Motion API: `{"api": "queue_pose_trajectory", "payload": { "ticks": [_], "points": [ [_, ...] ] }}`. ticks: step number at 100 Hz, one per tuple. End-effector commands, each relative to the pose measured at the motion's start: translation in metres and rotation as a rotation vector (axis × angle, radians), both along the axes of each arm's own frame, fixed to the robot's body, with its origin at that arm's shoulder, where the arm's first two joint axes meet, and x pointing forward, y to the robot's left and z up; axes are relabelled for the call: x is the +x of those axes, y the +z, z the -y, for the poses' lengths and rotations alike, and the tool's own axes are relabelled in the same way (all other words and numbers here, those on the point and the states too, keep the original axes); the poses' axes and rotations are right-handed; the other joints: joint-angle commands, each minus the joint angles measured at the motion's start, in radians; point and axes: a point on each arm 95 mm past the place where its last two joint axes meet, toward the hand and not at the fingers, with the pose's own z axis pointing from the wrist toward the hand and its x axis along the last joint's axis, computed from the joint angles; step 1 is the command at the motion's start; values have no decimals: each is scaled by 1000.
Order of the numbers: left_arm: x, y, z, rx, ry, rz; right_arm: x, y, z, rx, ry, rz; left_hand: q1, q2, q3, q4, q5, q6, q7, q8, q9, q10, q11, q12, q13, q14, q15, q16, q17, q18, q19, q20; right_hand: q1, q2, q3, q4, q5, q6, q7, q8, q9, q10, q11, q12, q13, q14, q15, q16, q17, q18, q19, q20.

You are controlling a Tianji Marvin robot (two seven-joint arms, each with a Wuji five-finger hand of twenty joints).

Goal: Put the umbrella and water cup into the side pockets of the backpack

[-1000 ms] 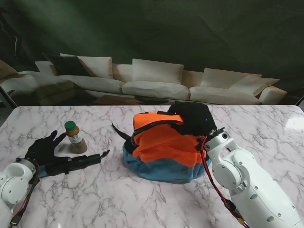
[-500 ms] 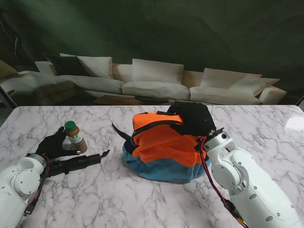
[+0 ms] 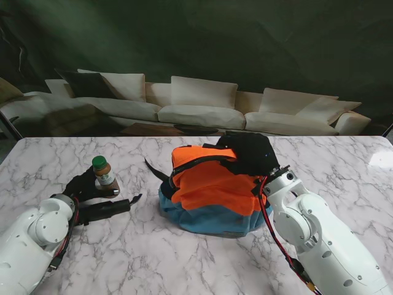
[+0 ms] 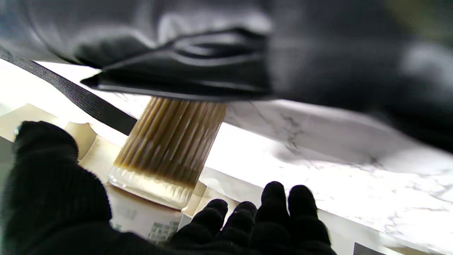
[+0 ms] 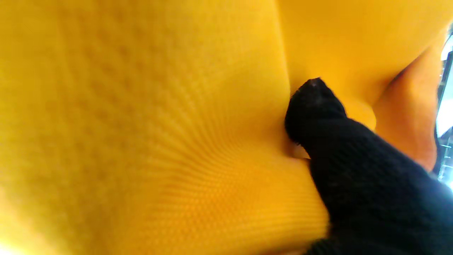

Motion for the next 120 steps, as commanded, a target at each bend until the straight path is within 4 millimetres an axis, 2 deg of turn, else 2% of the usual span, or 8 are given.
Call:
{"api": "queue_pose_trajectory", "payload": {
  "ticks": [1,19,29,43,59,79,83,120],
  "points": [
    [4,-4,10,-29,6,-7,-1,-10,0,-6,-5,-25,-42,0,-1,-19,-36,30,13,35,18,7,20,16,18,0,23,9,1,-5,36,0,135,119,95,47,80,-184,132,52,1,-39,0,3,58,-30,21,24,-7,-26,2,16],
    [12,-6,18,-108,48,16,-1,-9,0,-4,-3,-22,49,97,1,-14,-1,-56,78,174,132,-61,79,49,94,-28,50,16,29,-4,121,8,135,117,96,47,79,-185,132,51,2,-39,1,3,58,-31,22,25,-7,-26,1,16],
    [17,-8,26,-193,111,81,-1,-10,0,-2,-2,-19,279,152,1,-1,221,-231,240,285,434,-176,198,122,261,-75,118,34,89,-2,257,63,134,117,96,46,79,-186,132,51,3,-40,1,3,59,-32,23,26,-7,-26,1,17],
    [22,-6,35,-283,175,162,-2,-10,0,-1,-2,-19,522,79,8,3,451,-321,527,409,707,-248,289,173,465,-93,220,54,165,2,403,124,134,116,97,46,80,-188,132,52,3,-39,1,2,58,-33,23,26,-7,-26,1,17],
    [23,2,38,-347,193,213,-2,-9,1,-1,-3,-15,651,53,9,1,536,-330,752,287,908,-245,214,284,586,-54,304,64,248,2,509,162,133,116,98,46,81,-187,133,52,3,-39,2,2,58,-33,24,27,-7,-26,1,17],
    [18,25,34,-377,151,295,-2,-8,2,-3,-5,-15,664,39,11,0,552,-320,766,281,936,-237,217,283,613,-31,324,73,277,8,538,173,133,116,98,46,82,-186,133,51,4,-39,2,1,58,-34,24,27,-4,-27,0,17],
    [17,31,34,-384,140,315,-2,-8,2,-2,-5,-15,667,38,11,0,552,-318,772,280,920,-195,240,278,615,-26,332,78,280,10,546,175,134,116,98,46,82,-186,133,51,4,-37,2,1,59,-33,25,28,-3,-28,0,16],
    [-9,94,39,-428,-32,454,0,-6,3,0,-7,-13,681,45,13,0,545,-302,771,285,920,-191,240,270,611,-3,338,83,289,28,557,177,133,117,98,46,81,-186,132,51,5,-38,2,1,59,-35,27,29,-3,-29,-1,16]
  ]
}}
